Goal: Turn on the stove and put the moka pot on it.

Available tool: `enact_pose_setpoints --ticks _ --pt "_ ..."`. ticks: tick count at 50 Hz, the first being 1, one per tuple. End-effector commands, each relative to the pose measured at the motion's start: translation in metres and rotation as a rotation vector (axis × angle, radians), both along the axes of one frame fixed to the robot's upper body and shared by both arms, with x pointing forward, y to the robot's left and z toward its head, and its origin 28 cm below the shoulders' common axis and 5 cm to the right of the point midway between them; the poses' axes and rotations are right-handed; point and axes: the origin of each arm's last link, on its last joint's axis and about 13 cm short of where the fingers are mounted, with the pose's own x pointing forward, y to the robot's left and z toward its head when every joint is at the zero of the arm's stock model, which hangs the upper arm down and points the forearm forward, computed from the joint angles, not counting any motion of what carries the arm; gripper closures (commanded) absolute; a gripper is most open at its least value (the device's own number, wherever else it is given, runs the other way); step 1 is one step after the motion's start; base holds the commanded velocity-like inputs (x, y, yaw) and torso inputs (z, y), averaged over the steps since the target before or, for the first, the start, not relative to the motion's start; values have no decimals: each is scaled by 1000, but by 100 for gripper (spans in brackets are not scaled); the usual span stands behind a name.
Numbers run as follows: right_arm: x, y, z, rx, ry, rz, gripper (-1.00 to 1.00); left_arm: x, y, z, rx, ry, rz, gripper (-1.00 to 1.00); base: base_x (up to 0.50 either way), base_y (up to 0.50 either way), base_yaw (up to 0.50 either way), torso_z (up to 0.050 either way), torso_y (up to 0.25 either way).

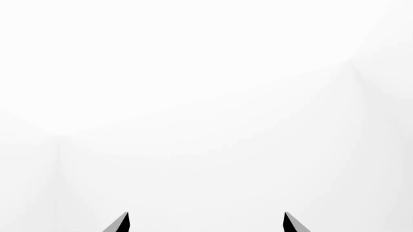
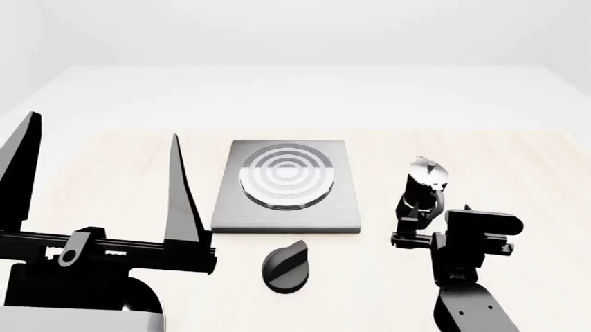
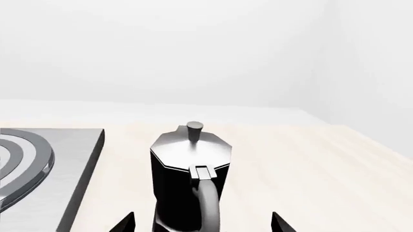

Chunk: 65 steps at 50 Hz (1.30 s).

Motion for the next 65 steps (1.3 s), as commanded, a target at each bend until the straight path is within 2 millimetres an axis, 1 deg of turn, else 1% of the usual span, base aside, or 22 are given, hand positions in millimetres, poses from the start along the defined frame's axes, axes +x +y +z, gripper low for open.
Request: enact_pose_setpoints --ticks 1,3,6,9,10,14,15,16,17,20,21,22,23,25,29,30,31,39,40,41,43,65 --pt "10 -3 -3 -6 20 -23 -100 -1 1 0 -2 -2 2 -100 0 0 0 0 0" --pt "10 -3 -13 -4 22 -28 -100 -1 1 0 -2 -2 1 -100 0 0 0 0 0" --pt "12 -4 -5 -6 26 -35 -100 -1 0 1 -1 -2 0 -100 0 0 0 0 0" --pt "14 -5 -6 -8 31 -42 -100 -1 0 0 0 -1 -1 -100 0 0 0 0 0" --pt "14 -5 -14 -9 32 -43 -100 -1 0 0 0 -1 0 -100 0 0 0 0 0" --pt "18 -6 -3 -13 32 -49 -100 -2 1 0 -1 -2 0 -100 0 0 0 0 0" --pt "19 -6 -4 -15 32 -49 -100 -2 1 0 -3 -3 0 -100 0 0 0 0 0" --pt "19 -6 -15 -16 32 -48 -100 -2 1 1 -3 -5 1 -100 0 0 0 0 0" --pt "20 -5 -8 -17 35 -47 -100 -2 1 1 -4 -5 1 -100 0 0 0 0 0" --pt "22 -6 -4 -18 36 -52 -100 -1 0 1 -3 -4 -1 -100 0 0 0 0 0" --pt "22 -6 -14 -18 37 -53 -100 -1 0 1 -1 -3 -1 -100 0 0 0 0 0" --pt "23 -7 -16 -20 38 -54 -100 -1 0 1 -1 -4 -2 -100 0 0 0 0 0" --pt "26 -8 -7 -21 40 -56 -100 -1 0 2 -2 -5 -1 -100 0 0 0 0 0" --pt "26 -7 -5 -23 43 -58 -100 -1 1 2 -3 -5 0 -100 0 0 0 0 0" --pt "27 -6 -19 -27 47 -55 -100 0 0 1 -4 -3 -1 -100 0 0 0 0 0" --pt "28 -6 -10 -29 49 -55 -100 0 0 1 -4 -3 -3 -100 0 0 0 0 0" --pt "28 -6 -8 -29 49 -55 -100 0 0 1 -3 -3 -3 -100 0 0 0 0 0" --pt "30 -5 -15 -35 66 -53 -100 0 -1 1 -3 -2 -4 -100 0 0 0 0 0" --pt "29 -5 -25 -39 71 -48 -100 0 -1 1 -5 -2 -4 -100 0 0 0 0 0" --pt "30 -5 -19 -40 71 -48 -100 0 0 1 -5 -1 -3 -100 0 0 0 0 0" --pt "30 -5 -17 -41 74 -50 -100 0 -1 2 -5 -3 -4 -100 0 0 0 0 0" --pt "34 -6 -28 -46 103 -59 -100 0 0 0 -9 0 -3 -100 0 0 0 0 0"
